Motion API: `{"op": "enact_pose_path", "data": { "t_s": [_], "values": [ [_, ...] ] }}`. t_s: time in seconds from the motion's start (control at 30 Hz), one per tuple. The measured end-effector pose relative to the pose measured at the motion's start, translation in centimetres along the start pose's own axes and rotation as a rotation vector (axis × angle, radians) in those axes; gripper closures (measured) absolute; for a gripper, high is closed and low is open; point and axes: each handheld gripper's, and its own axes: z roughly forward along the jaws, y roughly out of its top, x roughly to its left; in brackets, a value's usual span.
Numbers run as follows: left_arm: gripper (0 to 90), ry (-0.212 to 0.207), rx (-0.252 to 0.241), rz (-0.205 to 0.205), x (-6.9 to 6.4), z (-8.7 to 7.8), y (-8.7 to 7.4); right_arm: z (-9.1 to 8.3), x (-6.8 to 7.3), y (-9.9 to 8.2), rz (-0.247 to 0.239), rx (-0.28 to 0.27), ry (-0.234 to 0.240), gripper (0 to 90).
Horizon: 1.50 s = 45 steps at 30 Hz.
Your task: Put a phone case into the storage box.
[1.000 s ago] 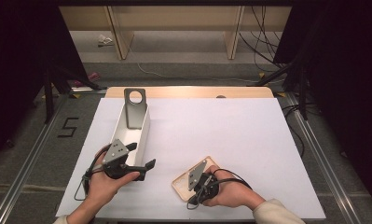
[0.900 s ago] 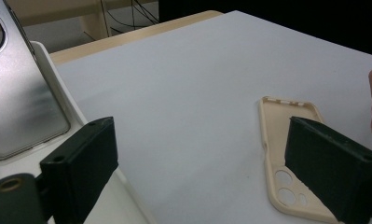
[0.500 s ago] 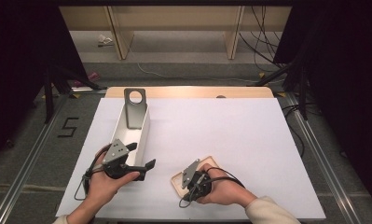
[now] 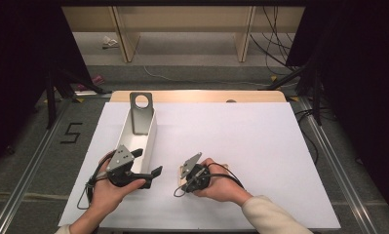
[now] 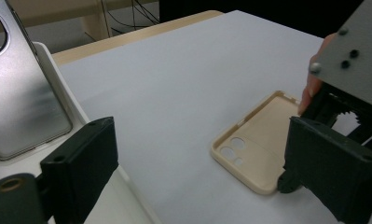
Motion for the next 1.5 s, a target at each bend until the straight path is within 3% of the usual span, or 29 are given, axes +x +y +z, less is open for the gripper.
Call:
{"op": "enact_pose_path", "data": {
  "t_s": [0.4,0.5,0.6,0.8,0.93,1.03,1.27,1.5],
  "values": [
    [9.1,0.002,0.001,0.004,0.0,0.0,0.0,0.4,-2.7,1.1,0.110,-0.085,-0.096,90.0],
    [9.1,0.001,0.003,0.006,0.0,0.0,-0.1,0.5,-3.4,1.2,0.127,-0.083,-0.128,90.0],
    [9.1,0.000,0.000,0.006,0.0,0.0,0.0,0.8,-3.8,1.1,0.140,-0.092,-0.123,90.0],
    [9.2,0.000,-0.002,0.008,0.1,-0.1,0.0,0.4,-2.9,2.0,0.089,-0.092,-0.088,90.0],
    [9.2,0.000,-0.002,0.008,0.0,-0.1,0.0,1.0,-2.2,2.3,0.048,-0.051,-0.048,90.0],
    [9.2,0.001,-0.001,0.010,0.0,-0.1,0.0,1.6,-2.0,2.3,0.030,-0.023,-0.048,90.0],
    [9.2,0.001,-0.003,0.007,0.1,-0.1,0.0,1.8,-2.7,2.3,0.026,-0.002,-0.088,90.0],
    [9.2,0.001,-0.001,0.008,0.0,-0.1,-0.1,1.4,-4.5,1.9,0.094,-0.016,-0.173,90.0]
  ]
}}
